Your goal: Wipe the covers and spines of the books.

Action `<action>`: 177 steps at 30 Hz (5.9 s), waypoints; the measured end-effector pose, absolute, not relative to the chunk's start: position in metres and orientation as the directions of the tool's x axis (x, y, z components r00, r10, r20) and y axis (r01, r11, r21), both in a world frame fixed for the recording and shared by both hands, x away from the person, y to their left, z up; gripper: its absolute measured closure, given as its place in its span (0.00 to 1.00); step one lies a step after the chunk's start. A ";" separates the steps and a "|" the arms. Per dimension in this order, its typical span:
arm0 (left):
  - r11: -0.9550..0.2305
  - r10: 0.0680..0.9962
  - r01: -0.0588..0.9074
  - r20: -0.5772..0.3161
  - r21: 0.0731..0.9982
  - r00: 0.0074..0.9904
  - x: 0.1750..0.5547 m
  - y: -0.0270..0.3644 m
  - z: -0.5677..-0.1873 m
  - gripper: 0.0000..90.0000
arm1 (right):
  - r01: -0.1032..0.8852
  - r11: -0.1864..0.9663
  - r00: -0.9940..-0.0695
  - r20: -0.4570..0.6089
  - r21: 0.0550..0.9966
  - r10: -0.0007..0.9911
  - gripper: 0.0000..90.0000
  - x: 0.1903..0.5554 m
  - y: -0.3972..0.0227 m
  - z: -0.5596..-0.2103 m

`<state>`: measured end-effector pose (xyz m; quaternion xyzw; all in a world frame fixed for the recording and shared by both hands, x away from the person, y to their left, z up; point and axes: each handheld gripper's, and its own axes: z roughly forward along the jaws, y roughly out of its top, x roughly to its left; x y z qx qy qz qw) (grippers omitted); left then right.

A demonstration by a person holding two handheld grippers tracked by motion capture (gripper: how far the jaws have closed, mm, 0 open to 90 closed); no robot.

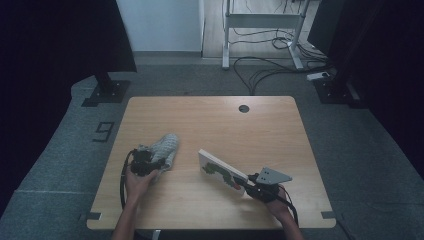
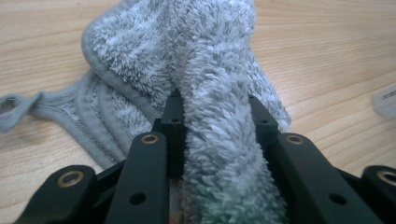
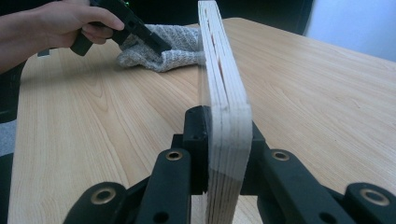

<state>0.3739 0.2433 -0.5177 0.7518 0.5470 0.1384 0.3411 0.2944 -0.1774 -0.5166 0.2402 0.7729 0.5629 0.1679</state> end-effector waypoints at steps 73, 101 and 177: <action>-0.114 0.712 0.580 -0.341 0.807 0.614 0.380 0.164 -0.466 0.79 | 0.187 0.230 -0.833 0.030 0.955 0.552 0.87 0.295 -0.179 -0.519; -0.209 0.737 0.633 -0.305 0.745 0.603 0.383 0.157 -0.494 0.81 | 0.188 0.229 -0.834 0.031 0.955 0.552 0.87 0.295 -0.179 -0.520; -0.187 0.744 0.623 -0.304 0.760 0.594 0.377 0.160 -0.484 0.79 | 0.188 0.222 -0.833 0.036 0.957 0.552 0.87 0.295 -0.179 -0.521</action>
